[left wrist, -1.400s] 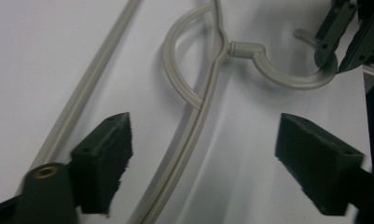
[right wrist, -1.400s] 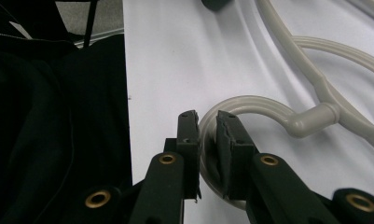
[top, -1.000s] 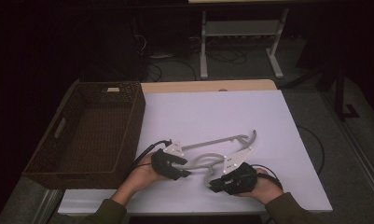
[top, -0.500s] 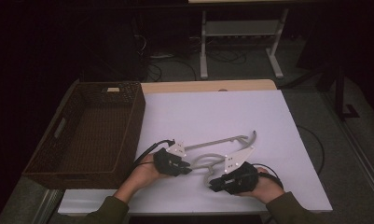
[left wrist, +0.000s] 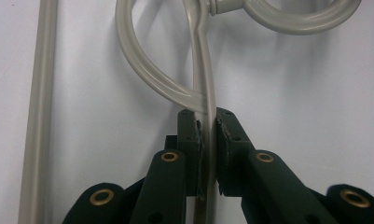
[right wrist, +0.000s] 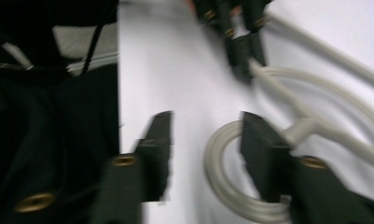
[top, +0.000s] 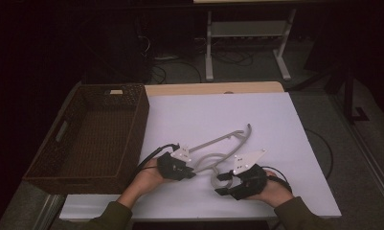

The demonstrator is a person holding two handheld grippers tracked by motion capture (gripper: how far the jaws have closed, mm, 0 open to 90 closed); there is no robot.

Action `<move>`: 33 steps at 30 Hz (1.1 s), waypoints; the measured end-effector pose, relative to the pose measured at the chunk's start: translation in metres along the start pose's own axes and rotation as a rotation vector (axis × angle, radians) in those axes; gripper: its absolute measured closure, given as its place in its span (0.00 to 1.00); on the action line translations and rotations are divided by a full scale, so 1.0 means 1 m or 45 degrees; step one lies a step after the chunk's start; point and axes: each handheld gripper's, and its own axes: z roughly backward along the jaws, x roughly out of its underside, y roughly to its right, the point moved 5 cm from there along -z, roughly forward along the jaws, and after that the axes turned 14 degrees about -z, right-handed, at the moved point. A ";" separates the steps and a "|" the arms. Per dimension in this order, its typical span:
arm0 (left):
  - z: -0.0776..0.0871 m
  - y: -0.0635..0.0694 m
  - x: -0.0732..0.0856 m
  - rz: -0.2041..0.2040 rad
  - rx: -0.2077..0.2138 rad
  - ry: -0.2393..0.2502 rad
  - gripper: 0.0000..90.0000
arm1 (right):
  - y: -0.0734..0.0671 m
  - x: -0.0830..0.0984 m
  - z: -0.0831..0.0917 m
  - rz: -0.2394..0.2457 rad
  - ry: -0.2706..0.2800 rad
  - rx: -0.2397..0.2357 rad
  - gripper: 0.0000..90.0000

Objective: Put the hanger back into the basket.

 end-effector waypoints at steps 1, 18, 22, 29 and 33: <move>0.001 0.000 0.000 0.004 -0.004 0.004 0.91 | 0.002 -0.001 0.002 -0.002 0.020 0.010 0.40; 0.021 -0.008 -0.007 0.196 -0.008 0.095 0.91 | 0.030 0.012 0.060 -0.172 0.323 0.284 0.11; 0.028 -0.008 -0.013 0.227 -0.009 0.135 0.91 | 0.032 0.021 0.064 -0.205 0.331 0.295 0.10; 0.044 -0.010 -0.024 0.288 -0.019 0.160 0.91 | 0.038 0.035 0.065 -0.263 0.343 0.341 0.09; 0.061 -0.014 -0.034 0.300 -0.041 0.173 0.91 | 0.038 0.040 0.067 -0.291 0.349 0.358 0.10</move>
